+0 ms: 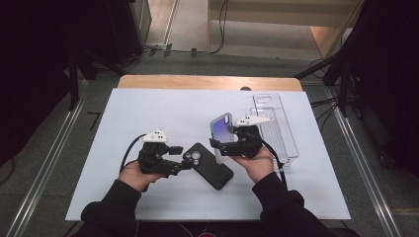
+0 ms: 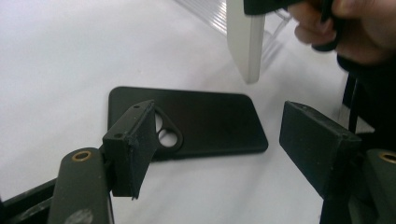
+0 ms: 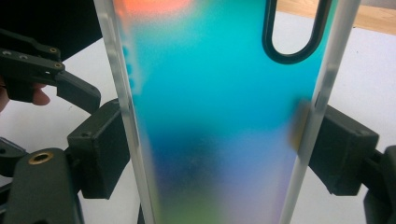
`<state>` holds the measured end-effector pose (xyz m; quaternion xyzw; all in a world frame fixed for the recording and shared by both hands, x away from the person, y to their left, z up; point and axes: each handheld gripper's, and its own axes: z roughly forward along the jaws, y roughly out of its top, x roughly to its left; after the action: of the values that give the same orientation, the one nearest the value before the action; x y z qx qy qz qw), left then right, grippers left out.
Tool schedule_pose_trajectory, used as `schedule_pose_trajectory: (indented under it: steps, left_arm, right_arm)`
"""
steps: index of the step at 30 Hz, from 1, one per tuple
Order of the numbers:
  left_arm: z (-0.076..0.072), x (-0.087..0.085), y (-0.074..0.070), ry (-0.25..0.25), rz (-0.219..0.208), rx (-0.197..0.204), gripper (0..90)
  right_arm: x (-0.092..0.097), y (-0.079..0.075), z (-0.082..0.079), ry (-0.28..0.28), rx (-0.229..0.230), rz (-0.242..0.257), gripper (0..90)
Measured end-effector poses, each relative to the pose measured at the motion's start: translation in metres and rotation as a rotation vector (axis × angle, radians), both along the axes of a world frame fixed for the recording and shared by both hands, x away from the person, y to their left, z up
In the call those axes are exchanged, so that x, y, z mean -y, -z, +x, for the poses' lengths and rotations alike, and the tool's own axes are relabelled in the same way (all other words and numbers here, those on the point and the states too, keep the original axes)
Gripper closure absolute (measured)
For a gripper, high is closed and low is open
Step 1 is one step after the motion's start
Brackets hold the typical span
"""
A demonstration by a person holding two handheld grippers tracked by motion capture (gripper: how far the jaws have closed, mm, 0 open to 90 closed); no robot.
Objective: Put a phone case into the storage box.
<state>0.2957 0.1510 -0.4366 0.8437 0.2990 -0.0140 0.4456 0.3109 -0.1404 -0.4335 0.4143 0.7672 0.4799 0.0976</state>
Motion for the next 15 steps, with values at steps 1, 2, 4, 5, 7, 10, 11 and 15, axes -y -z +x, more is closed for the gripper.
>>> schedule_pose_trajectory:
  steps: [1,2,4,5,7,10,11,15]
  left_arm:
    - [-0.001,-0.001,0.001,0.006,0.004,0.002,28.1]
    - [-0.002,-0.003,0.003,0.009,0.006,-0.001,28.1]
    - [-0.003,-0.006,0.006,0.005,0.017,-0.005,28.1]
    - [-0.003,-0.007,0.007,0.005,0.021,-0.006,28.1]
    - [-0.003,-0.01,0.009,0.005,0.032,-0.013,28.1]
    - [-0.005,-0.014,0.012,0.008,0.042,-0.013,28.1]
    - [-0.005,-0.016,0.013,0.009,0.054,-0.013,28.1]
    - [-0.007,-0.02,0.017,0.004,0.068,-0.02,28.1]
  right_arm:
    - [0.0,0.0,0.0,-0.002,-0.001,-0.001,15.0]
    - [0.0,-0.001,0.0,-0.005,-0.002,0.001,15.1]
    - [0.0,-0.001,-0.001,-0.011,-0.001,0.002,15.0]
    - [0.001,-0.002,-0.001,-0.016,-0.002,0.002,15.0]
    - [0.002,-0.003,0.0,-0.039,-0.003,0.005,15.0]
    - [0.002,-0.004,0.0,-0.058,-0.005,0.006,15.0]
    - [0.002,-0.004,0.0,-0.063,-0.008,0.006,15.0]
    - [0.003,-0.006,-0.001,-0.08,-0.008,-0.002,15.0]
